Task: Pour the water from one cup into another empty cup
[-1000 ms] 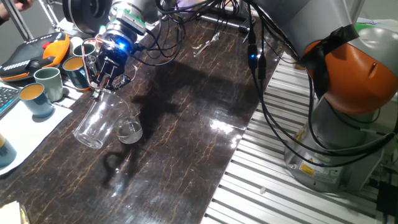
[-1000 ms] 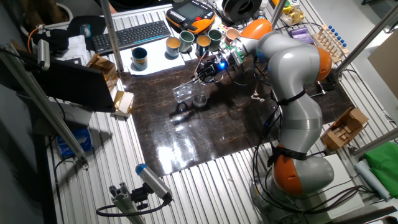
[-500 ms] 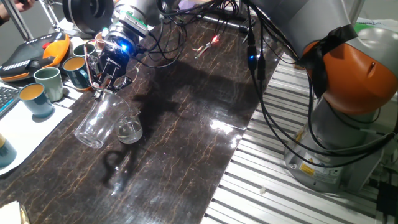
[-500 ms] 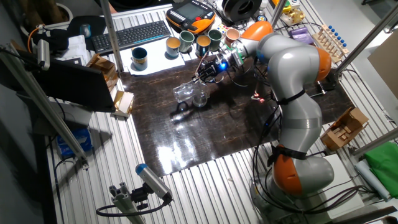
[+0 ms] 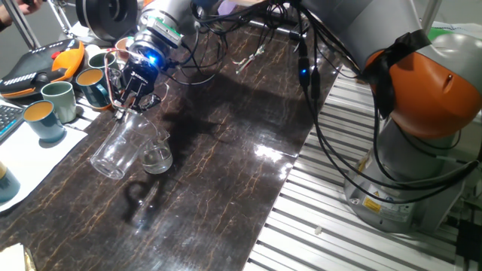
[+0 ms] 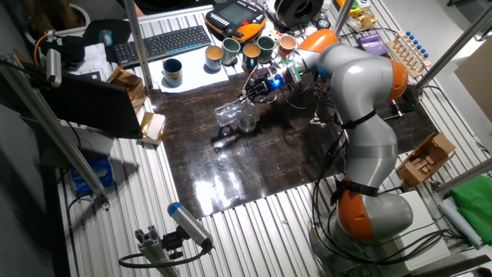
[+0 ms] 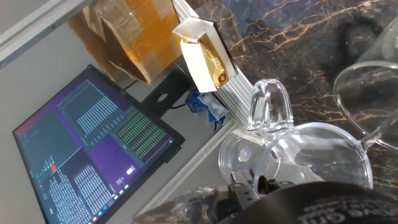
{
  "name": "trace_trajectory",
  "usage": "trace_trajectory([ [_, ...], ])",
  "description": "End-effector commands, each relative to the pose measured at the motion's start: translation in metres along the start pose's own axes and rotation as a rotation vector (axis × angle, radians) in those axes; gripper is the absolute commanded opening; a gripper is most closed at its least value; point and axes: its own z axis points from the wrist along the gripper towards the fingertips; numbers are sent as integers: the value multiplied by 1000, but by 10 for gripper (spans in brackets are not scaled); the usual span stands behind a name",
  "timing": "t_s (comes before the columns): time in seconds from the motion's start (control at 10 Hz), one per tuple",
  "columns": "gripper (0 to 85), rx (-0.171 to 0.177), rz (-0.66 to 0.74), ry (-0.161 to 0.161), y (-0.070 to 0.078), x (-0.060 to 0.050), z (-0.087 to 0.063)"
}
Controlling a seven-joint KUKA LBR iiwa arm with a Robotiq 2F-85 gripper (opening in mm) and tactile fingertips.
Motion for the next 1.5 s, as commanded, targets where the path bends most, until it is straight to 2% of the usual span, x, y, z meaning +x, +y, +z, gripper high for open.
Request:
trace_trajectory([
  [0.0, 7, 0, -1, 0, 0, 0, 0],
  [0.3, 7, -1, -1, 3, -1, -1, 0],
  [0.8, 7, -26, 5, 18, -2, -3, -2],
  [1.2, 7, -28, 5, 19, -3, -3, -2],
  [1.4, 7, -42, 9, 29, -5, -5, -3],
])
